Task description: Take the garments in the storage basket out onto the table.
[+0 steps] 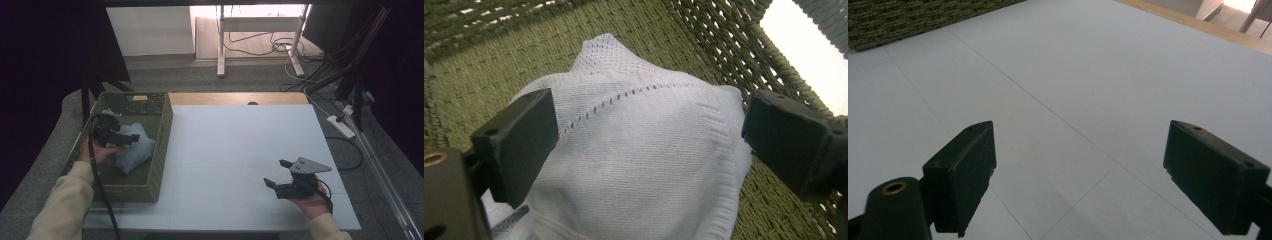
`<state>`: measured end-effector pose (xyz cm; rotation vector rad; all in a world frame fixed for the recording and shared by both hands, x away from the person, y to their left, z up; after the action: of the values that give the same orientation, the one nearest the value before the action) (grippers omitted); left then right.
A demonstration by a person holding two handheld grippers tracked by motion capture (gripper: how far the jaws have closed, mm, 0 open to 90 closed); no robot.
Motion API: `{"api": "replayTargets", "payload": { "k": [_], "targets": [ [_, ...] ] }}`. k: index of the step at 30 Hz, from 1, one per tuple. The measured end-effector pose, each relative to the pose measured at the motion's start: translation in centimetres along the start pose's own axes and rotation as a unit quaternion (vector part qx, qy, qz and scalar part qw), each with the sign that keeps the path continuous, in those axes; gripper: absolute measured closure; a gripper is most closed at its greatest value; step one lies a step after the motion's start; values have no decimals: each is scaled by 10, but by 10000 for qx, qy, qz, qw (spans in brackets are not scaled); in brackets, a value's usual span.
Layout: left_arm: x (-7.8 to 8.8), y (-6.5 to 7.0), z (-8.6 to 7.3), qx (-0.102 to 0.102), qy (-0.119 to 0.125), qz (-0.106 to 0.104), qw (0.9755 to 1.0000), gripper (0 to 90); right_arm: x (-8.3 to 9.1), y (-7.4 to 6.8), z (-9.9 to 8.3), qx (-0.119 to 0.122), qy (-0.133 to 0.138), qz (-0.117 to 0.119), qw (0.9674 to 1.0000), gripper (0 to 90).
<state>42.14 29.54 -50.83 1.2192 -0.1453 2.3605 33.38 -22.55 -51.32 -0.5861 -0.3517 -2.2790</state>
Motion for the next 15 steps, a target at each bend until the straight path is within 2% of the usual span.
{"api": "replayTargets", "payload": {
  "k": [15],
  "targets": [
    [-13,-1,-6,-48,-250,-25,9997,67,-1,0,-1,9,-7,2,10000,138]
  ]
}}
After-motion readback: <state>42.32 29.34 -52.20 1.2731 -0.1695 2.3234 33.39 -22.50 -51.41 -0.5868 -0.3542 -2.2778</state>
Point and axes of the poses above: each handheld gripper's, and its own axes: x roughly backward along the jaws, z roughly out of its top, y roughly to its right, the point moved 7 cm from there along -x, roughly forward along the jaws, and after that the axes turned 3 degrees about -z, right-handed, at the moved point
